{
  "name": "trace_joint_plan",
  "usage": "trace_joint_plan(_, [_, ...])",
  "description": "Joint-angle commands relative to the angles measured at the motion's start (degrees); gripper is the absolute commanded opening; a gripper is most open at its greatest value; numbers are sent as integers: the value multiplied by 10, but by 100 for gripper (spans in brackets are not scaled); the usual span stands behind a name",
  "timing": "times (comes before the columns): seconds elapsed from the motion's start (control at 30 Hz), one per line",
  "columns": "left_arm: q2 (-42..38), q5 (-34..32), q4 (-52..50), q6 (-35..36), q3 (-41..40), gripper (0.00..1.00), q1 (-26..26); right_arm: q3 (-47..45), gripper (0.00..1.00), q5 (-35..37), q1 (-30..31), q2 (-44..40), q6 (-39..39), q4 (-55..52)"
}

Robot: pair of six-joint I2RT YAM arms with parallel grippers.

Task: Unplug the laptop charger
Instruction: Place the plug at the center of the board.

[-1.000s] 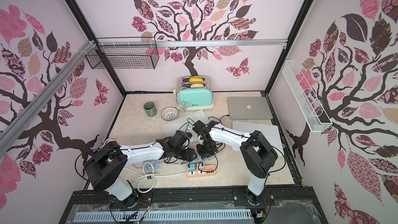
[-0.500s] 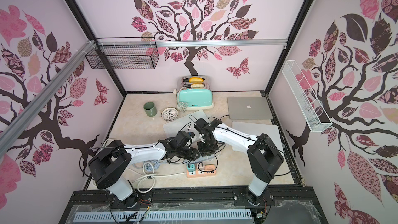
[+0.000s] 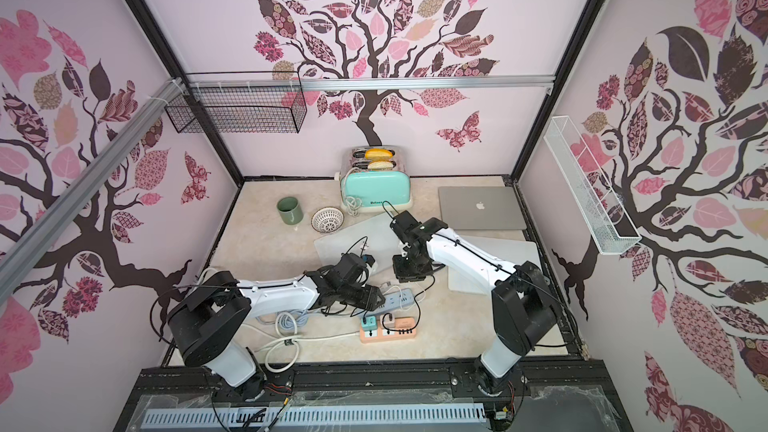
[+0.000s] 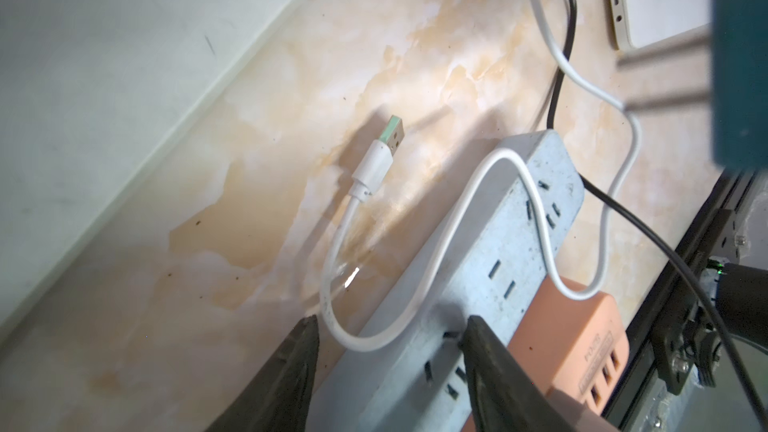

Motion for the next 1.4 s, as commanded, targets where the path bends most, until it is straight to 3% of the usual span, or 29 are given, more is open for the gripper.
trace_joint_plan(0.0, [1,25,-115,16,-9,59,-10,20,7,-10,-25,9,-27,21])
trace_joint_plan(0.27, [-35,58,-125,8,26,61,-9,16,14,-136,-25,46,-40,103])
trace_joint_plan(0.8, [-90,104,-116,3,25,65,49,-37,27,-127,-25,89,-44,77])
trace_joint_plan(1.1, [-103,105,-137,15,47,65,70,-19,46,-112,-25,100,-46,61])
trace_joint_plan(1.2, [-104,100,-140,16,52,65,71,-10,58,-103,-25,97,-46,53])
trace_joint_plan(1.37, [-107,98,-141,17,63,65,75,16,65,-91,-25,87,-45,36])
